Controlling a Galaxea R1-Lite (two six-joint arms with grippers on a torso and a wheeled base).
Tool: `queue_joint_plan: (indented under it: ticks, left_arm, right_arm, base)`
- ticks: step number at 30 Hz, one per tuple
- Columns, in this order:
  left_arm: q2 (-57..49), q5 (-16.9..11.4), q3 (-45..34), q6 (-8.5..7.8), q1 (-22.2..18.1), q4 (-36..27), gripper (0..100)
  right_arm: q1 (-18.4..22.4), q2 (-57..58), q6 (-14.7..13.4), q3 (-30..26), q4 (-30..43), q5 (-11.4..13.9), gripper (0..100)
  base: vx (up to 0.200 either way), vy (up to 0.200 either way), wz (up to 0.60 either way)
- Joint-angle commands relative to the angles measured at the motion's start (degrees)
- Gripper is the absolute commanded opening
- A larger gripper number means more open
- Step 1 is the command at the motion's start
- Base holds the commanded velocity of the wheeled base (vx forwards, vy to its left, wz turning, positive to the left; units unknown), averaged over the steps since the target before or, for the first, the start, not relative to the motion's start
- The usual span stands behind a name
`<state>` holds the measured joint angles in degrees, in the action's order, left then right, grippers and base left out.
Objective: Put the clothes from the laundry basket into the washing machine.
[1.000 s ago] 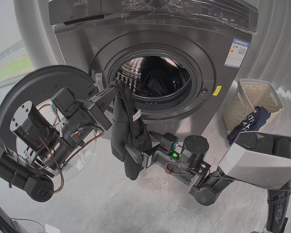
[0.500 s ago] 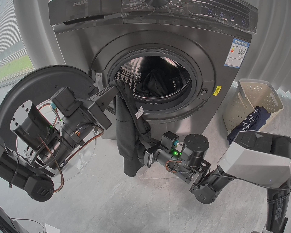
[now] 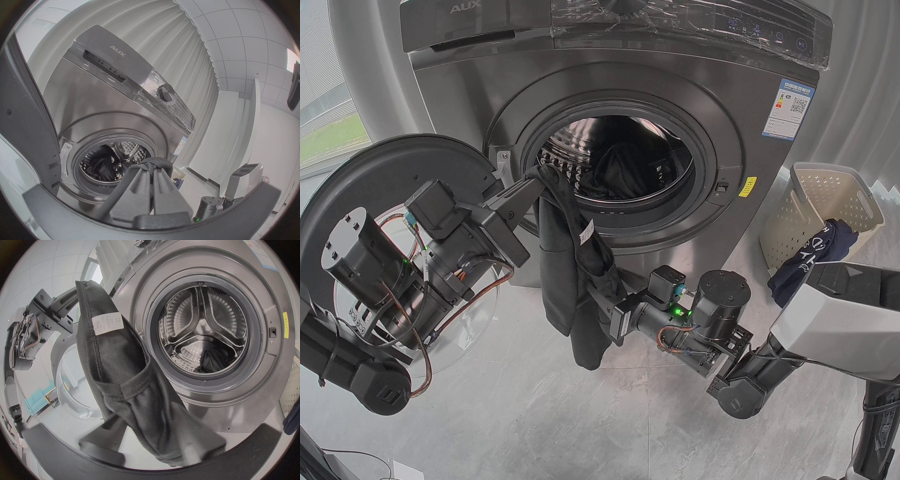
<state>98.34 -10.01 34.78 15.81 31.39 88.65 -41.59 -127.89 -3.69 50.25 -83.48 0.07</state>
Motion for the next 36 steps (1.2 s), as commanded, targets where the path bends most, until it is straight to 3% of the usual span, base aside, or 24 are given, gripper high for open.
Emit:
queue_joint_plan:
  ticks: [1,13,14,26,36]
  left_arm:
    - [0.0,0.0,0.0,0.01,0.0,0.0,0]
    - [-0.1,0.0,0.1,0.01,0.1,0.0,0]
    - [-0.1,0.0,0.1,0.01,0.1,0.0,0]
    - [-0.2,0.0,0.1,0.01,-0.2,0.0,0]
    - [0.0,0.0,-0.6,0.01,-0.2,0.0,0]
  right_arm:
    - [0.1,0.4,0.0,0.2,0.0,0.0,100]
    - [0.8,-0.6,0.0,1.3,0.0,-0.6,100]
    - [0.8,-0.6,0.0,1.3,0.0,-0.6,0]
    - [1.7,-0.3,0.0,1.8,-0.5,-0.8,0]
    - [7.7,15.5,-0.5,-6.0,0.0,-1.3,0]
  base:
    - [0.000,0.000,0.00]
    - [0.000,0.000,0.00]
    - [0.000,0.000,0.00]
    - [0.000,0.000,0.00]
    - [0.000,0.000,0.00]
